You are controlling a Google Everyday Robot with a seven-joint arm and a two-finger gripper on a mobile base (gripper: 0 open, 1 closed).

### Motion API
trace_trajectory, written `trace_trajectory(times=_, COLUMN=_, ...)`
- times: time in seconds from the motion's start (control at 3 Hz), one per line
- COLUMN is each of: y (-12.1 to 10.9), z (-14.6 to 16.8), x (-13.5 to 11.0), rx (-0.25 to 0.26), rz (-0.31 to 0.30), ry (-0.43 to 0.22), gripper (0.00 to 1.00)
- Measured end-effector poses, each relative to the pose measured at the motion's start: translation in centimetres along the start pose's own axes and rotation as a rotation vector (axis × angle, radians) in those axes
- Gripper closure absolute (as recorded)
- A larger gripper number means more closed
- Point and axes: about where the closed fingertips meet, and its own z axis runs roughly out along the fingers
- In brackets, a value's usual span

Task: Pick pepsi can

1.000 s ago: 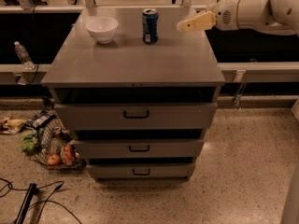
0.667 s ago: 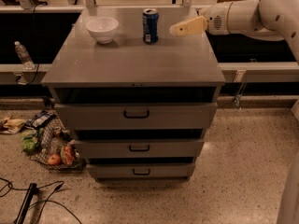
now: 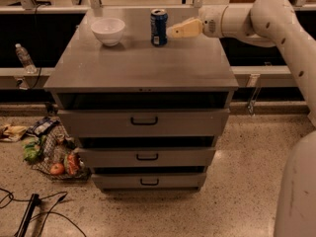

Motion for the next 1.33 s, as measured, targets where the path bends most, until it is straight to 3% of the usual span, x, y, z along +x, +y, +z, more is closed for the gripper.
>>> trace_trajectory(times=1.0, y=0.4, z=7.7, x=1.6, rx=-0.067, rz=-0.035, ry=-0.037, gripper=0.0)
trace_trajectory(times=1.33, y=-0.9, z=9.4, x=2.4, rx=-0.066, rz=-0.046, ry=-0.043, gripper=0.0)
